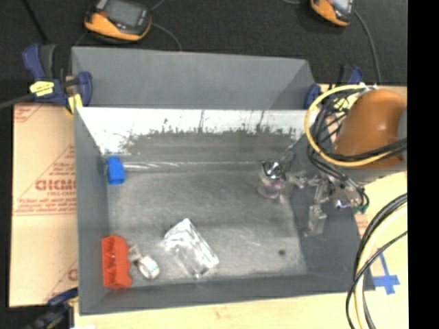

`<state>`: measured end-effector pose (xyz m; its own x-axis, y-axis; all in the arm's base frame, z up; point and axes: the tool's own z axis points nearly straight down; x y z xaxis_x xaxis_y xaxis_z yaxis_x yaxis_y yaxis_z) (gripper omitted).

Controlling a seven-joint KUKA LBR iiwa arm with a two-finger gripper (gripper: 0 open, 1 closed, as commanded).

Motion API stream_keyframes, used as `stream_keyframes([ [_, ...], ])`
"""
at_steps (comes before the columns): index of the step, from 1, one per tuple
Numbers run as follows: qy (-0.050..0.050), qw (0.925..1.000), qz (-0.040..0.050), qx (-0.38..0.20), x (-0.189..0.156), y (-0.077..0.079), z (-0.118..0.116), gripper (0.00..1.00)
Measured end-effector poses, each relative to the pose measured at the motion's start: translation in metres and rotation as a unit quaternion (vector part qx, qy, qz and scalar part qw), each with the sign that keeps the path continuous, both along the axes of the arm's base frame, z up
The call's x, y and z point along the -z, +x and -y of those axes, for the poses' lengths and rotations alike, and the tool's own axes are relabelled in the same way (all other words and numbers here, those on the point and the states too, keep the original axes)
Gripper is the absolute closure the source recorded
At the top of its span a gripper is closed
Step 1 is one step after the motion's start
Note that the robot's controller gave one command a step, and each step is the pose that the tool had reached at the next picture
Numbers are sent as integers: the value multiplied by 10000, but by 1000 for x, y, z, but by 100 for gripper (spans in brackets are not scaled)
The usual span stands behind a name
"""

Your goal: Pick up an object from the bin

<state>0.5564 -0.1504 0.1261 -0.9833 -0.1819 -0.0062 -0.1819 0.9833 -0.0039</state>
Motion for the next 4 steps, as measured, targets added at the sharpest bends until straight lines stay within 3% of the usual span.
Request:
stream_keyframes([
  [1, -2, 9996, 5, -266, 5, 46, 9, 0],
  [2, -1, 9952, 2, -982, 5, 65, -1, 0],
  [3, -10, 9885, 4, -1512, 12, 65, 12, 0],
  [4, 21, 9925, 7, -1218, 44, 87, 11, 0],
])
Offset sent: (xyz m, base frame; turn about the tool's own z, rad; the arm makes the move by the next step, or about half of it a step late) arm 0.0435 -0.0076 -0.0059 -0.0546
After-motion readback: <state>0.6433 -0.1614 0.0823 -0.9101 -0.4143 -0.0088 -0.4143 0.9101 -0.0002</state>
